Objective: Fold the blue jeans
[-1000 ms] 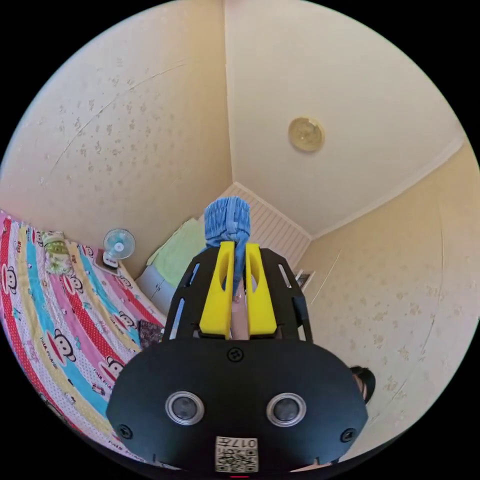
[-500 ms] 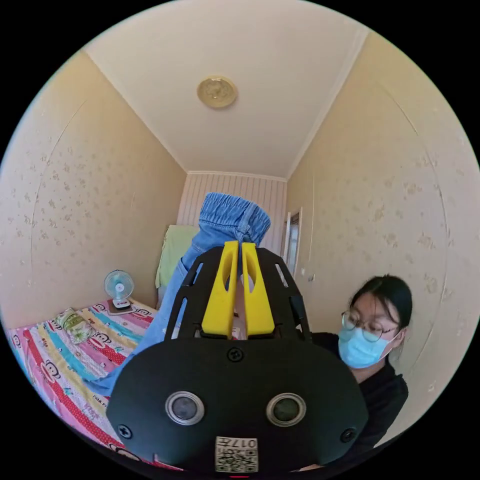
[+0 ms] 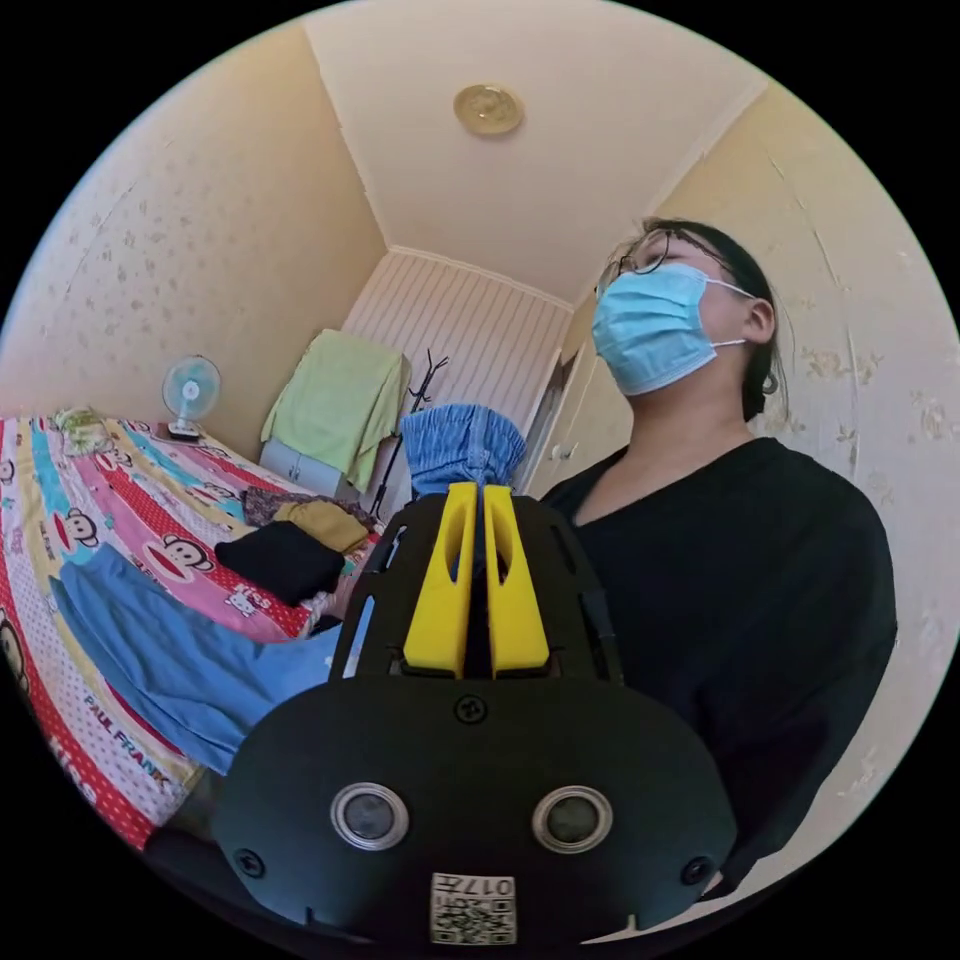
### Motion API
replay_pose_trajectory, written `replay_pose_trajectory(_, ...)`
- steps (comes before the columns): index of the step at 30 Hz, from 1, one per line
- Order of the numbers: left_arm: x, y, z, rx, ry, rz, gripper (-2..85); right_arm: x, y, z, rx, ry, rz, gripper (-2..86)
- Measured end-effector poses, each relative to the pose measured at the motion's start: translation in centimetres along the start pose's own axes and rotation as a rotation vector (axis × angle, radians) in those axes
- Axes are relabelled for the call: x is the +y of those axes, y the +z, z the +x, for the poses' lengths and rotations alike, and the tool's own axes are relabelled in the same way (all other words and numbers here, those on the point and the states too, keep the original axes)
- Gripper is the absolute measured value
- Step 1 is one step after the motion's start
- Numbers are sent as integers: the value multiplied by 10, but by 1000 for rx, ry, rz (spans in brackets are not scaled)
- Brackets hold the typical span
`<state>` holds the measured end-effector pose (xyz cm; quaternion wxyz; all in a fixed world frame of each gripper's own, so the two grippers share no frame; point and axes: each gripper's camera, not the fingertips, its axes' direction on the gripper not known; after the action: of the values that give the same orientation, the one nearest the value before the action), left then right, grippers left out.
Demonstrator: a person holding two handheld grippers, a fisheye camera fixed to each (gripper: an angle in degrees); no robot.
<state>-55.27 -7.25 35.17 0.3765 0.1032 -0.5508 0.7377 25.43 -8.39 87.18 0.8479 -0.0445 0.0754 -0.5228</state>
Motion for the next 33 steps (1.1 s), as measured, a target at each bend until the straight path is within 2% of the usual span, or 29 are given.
replay_pose_trajectory(4,9,-8,-60,-83,-143,-16,-9,6,-30,40,181,187,12,21)
replay_pose_trajectory(6,-3,-18,-101,-170,-203,-42,-9,-14,-53,89,325,298,-9,24)
replay_pose_trajectory(8,-27,-29,-153,-255,-209,-87,-7,-45,-65,133,445,283,-64,28)
replay_pose_trajectory(10,-72,-54,-252,-321,-308,-85,1,-91,-68,191,547,176,-194,34)
replay_pose_trajectory(12,-104,-75,-334,-423,-388,-84,30,-152,-80,297,768,294,-297,50)
replay_pose_trajectory(14,-119,-100,-412,-537,-499,-92,57,-181,-94,368,882,370,-331,65)
replay_pose_trajectory(16,-102,-127,-489,-555,-662,-117,72,-185,-115,421,975,492,-344,76)
replay_pose_trajectory(18,-68,-136,-511,-559,-731,-153,86,-162,-140,451,908,616,-309,88)
replay_pose_trajectory(20,-25,-136,-512,-591,-756,-230,110,-133,-153,449,829,636,-301,101)
replay_pose_trajectory(23,56,-140,-489,-621,-853,-304,136,-71,-175,419,847,708,-306,123)
replay_pose_trajectory(25,112,-148,-452,-605,-955,-268,141,-33,-187,394,882,780,-297,135)
replay_pose_trajectory(30,166,-162,-390,-596,-1111,-174,162,36,-225,319,989,1061,-125,167)
replay_pose_trajectory(33,176,-169,-406,-525,-1181,-160,165,57,-243,315,849,1171,21,178)
